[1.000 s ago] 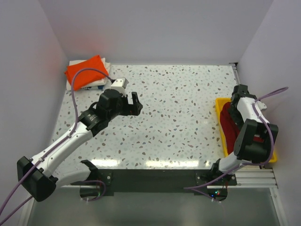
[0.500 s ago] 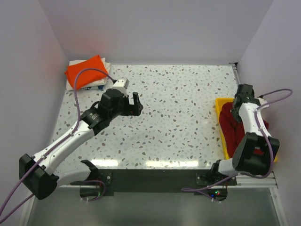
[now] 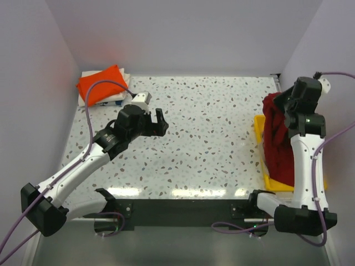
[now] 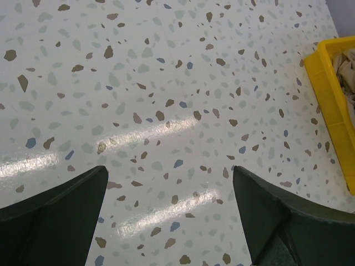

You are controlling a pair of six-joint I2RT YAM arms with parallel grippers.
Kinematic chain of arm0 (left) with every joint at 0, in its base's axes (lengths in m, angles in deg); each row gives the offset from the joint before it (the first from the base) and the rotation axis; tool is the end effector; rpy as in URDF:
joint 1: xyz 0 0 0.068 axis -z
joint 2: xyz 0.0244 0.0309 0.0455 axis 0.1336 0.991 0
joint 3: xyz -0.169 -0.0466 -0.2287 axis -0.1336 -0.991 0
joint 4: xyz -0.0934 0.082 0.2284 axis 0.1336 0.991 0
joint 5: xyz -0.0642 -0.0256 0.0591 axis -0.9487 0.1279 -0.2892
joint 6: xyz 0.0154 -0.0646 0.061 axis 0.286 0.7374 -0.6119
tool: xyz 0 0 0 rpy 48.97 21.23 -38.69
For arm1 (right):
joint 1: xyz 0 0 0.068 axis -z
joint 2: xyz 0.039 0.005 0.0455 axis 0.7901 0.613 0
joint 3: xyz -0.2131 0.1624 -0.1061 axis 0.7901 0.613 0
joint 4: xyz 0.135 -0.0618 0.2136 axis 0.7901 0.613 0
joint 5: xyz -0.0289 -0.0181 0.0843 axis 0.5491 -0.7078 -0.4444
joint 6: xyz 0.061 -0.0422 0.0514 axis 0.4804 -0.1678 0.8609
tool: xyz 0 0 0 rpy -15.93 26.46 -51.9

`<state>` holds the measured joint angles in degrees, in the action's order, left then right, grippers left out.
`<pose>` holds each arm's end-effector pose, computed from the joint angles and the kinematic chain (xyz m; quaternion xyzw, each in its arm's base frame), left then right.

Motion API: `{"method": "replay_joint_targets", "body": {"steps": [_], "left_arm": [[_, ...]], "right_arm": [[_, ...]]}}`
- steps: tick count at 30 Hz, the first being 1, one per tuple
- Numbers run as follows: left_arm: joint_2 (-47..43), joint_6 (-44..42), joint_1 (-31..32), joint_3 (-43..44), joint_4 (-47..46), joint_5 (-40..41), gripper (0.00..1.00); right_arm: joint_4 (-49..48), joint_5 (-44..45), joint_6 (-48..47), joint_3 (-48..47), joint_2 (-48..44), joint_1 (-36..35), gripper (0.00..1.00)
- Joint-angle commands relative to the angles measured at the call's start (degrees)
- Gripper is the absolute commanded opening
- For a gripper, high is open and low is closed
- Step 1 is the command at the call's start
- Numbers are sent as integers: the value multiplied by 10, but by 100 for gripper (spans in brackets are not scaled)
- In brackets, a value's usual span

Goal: Fold and stack the t-shirts
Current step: Grab the tshirt from the pile, then move the tshirt to the center of the board

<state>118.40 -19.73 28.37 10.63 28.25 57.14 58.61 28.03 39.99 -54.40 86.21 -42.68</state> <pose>0.2313 -0.1565 0.3179 0.0229 0.8612 -0.2278 0.4537 0.2515 -0.0592 0.4081 0.4061 0.7454 0.0525 0.5260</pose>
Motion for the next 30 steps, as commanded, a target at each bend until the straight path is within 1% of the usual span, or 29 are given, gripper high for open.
{"method": "replay_joint_targets", "body": {"steps": [1, 2, 3, 4, 5, 6, 8, 9, 11, 12, 15, 17, 19, 22, 23, 24, 25, 26, 28, 29, 30], "left_arm": [[-15, 7, -1, 17, -13, 9, 100], [-18, 10, -1, 17, -13, 14, 100], [-22, 12, -1, 17, -14, 22, 100], [-24, 13, -1, 17, -15, 26, 100], [-25, 18, -1, 16, -15, 31, 100], [-26, 21, -1, 16, -17, 34, 100], [-28, 28, -1, 12, -18, 39, 100], [-29, 30, -2, 9, -23, 43, 100], [-31, 37, -1, 6, -24, 48, 100], [-33, 39, -1, 4, -24, 54, 100], [-39, 47, -2, -5, -31, 66, 100], [-43, 53, -1, -10, -32, 70, 100], [-44, 58, -1, -13, -32, 76, 100], [-46, 67, -1, -18, -23, 92, 100], [-47, 69, -1, -20, -20, 96, 100], [-47, 71, -1, -22, -13, 105, 100], [-49, 78, -1, -25, -11, 110, 100], [-52, 81, -1, -35, -8, 116, 99], [-58, 97, -1, -54, -12, 120, 98], [-62, 104, -1, -76, -14, 121, 96], [-63, 110, -2, -91, -25, 112, 94]], "right_arm": [[-38, -51, -31, -124, 14, -71, 0], [-37, -53, -36, -148, 22, -117, 0], [-37, -52, -38, -194, 28, -138, 0], [-40, -54, -41, -214, 43, -161, 0], [-46, -58, -46, -234, 49, -199, 0], [-50, -65, -47, -269, 57, -216, 0], [-63, -93, -48, -301, 74, -259, 0], [-63, -95, -49, -336, 81, -274, 0], [-66, -106, -49, -372, 99, -313, 0], [-67, -112, -49, -410, 105, -323, 0], [-69, -119, -46, -466, 132, -351, 0], [-67, -131, -41, -475, 147, -353, 0], [-68, -134, -42, -457, 150, -353, 0], [-81, -135, -45, -372, 143, -353, 0], [-89, -135, -45, -340, 139, -353, 10], [-94, -123, -46, -268, 129, -354, 19], [-96, -121, -52, -231, 125, -353, 27], [-101, -108, -56, -158, 123, -353, 47], [-100, -86, -67, -91, 124, -348, 58], [-97, -79, -71, -31, 124, -347, 61], [-92, -62, -73, -5, 122, -345, 64]]}}
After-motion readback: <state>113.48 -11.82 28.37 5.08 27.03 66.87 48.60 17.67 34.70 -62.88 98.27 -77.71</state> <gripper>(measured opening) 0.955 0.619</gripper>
